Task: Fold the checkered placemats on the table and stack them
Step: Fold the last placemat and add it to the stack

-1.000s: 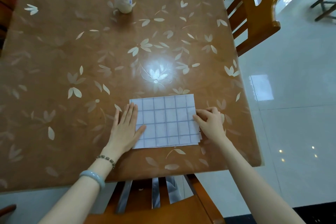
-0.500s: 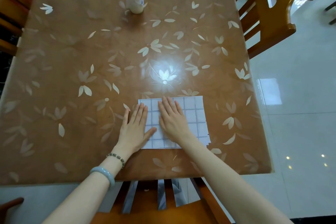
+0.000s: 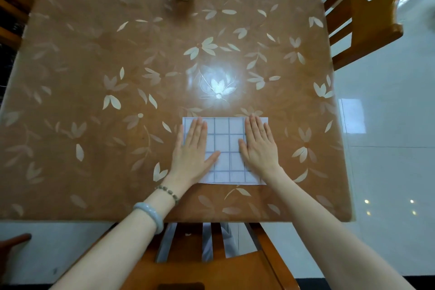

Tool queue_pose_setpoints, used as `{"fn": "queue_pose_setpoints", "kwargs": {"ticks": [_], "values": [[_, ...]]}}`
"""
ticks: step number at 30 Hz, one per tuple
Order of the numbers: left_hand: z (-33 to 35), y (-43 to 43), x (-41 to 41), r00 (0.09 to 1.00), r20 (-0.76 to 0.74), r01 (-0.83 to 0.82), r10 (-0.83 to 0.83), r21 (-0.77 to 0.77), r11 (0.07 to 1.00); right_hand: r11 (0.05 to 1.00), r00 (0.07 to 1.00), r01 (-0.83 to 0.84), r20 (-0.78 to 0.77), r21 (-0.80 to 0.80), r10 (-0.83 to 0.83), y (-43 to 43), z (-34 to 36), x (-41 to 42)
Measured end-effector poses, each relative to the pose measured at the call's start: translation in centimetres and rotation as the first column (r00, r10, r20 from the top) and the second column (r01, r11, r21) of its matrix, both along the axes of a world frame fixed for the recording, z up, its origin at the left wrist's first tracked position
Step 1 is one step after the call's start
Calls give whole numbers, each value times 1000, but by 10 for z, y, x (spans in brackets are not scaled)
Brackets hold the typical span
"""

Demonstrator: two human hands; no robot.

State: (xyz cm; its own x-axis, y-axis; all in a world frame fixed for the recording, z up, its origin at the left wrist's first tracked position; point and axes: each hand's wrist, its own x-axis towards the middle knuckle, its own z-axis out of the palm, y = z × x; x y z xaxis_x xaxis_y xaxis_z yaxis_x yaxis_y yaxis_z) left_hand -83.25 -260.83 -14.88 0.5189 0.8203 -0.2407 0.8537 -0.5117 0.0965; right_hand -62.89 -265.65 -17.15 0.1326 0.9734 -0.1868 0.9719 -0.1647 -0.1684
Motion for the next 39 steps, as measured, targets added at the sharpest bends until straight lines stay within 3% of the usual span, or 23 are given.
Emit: {"fn": "queue_pose_setpoints", "kwargs": {"ticks": [5,8,15,21,26,30,33,36,39], "values": [[-9,2,45,997,9,-73,74,-72,995,1000,1000,-5,16,2,5,0,-1,0],[-14,12,23,983,0,-185,185,-27,982,1000,1000,-10,22,21,10,1,0,0],[-14,22,-38,971,-77,-220,227,95,971,999,999,-19,46,31,18,0,-1,0],[-14,-33,-35,994,-60,93,-92,17,996,999,998,-33,51,8,33,1,-2,-1],[-15,-35,-54,992,-112,56,-61,-49,997,999,997,-45,64,-8,45,2,1,0],[-7,-32,-70,991,-121,-62,59,-22,998,999,991,-39,132,2,38,2,2,-2],[0,-30,-62,978,-37,-203,204,20,979,993,988,-51,153,109,34,3,11,-5],[8,-21,-37,929,78,-363,361,17,932,946,992,-118,72,302,101,5,17,-15],[16,-18,-14,876,119,-470,468,-10,883,942,983,-134,-81,309,167,0,15,-19]]}}
